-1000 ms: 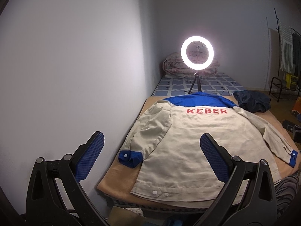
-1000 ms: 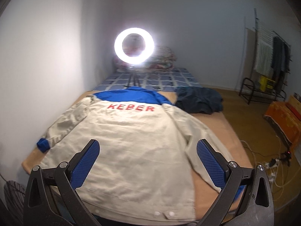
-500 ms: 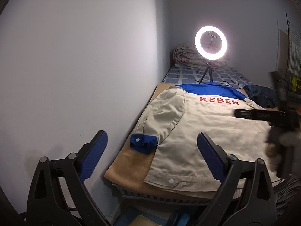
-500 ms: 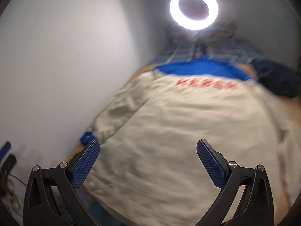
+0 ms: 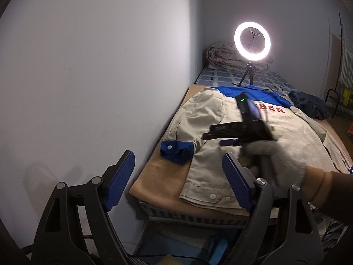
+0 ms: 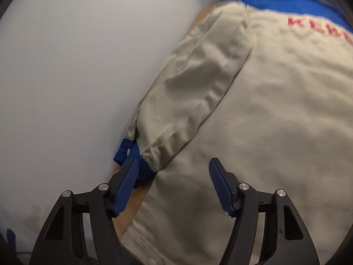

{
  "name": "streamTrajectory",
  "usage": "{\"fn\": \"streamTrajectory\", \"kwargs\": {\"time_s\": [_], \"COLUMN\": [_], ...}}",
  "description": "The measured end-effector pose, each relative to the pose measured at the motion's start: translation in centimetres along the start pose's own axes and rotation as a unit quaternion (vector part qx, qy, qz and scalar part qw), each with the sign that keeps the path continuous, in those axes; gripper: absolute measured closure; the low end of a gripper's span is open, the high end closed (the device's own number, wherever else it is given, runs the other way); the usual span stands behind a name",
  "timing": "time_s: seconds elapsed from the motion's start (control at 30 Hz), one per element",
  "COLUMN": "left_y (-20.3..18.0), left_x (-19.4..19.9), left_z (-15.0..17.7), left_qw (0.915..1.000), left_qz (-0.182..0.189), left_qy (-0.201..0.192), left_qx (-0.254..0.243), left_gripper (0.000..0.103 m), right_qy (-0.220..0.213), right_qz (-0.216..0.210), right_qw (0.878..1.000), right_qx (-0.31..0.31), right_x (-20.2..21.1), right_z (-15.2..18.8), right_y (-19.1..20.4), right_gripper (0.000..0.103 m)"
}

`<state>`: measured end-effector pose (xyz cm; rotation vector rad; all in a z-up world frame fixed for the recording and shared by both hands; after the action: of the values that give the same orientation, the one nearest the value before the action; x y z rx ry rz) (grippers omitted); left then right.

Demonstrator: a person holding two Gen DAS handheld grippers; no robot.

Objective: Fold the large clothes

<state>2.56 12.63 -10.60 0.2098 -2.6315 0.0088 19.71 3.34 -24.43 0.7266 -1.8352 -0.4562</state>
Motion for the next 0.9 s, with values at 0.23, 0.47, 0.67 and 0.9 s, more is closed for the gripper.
{"fn": "streamTrajectory", "kwargs": {"time_s": [0.23, 0.47, 0.67, 0.9], "left_y": [0.3, 0.6, 1.0, 0.9], "left_x": [-1.0, -1.5, -1.8, -3.3], "left_z": [0.5, 0.7, 0.6, 0.7], "left_qw": [0.9999, 0.9998, 0.9998, 0.9988], "left_qz": [0.007, 0.008, 0.005, 0.032], "left_qy": [0.008, 0.017, 0.021, 0.037], "left_qx": [0.002, 0.006, 0.003, 0.008], "left_gripper": [0.023, 0.025, 0.042, 0.055], "right_qy": [0.013, 0.014, 0.028, 0.031], "right_qz": [-0.035, -0.013, -0.021, -0.021], "right_qw": [0.995, 0.997, 0.996, 0.999], "right_qx": [-0.091, -0.069, -0.080, -0.015], "right_x": [-4.1, -6.2, -6.9, -2.5], "right_z": [-0.5, -1.5, -1.8, -2.2], "right_y": [-1.3, 0.0, -0.4, 0.8], "right_gripper": [0.044, 0.067, 0.101, 0.102]}}
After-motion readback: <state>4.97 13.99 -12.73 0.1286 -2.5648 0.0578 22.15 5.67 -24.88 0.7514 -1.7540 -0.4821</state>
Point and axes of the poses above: each gripper's, at about its wrist camera, not at the fingertips, and x roughly against the way its jaws point, y to its left, z to its underside, the point moved 3 cm from there along -x, roughly the way its jaws point, and after that the axes turned 5 degrees about -y, right-handed, at the moved point
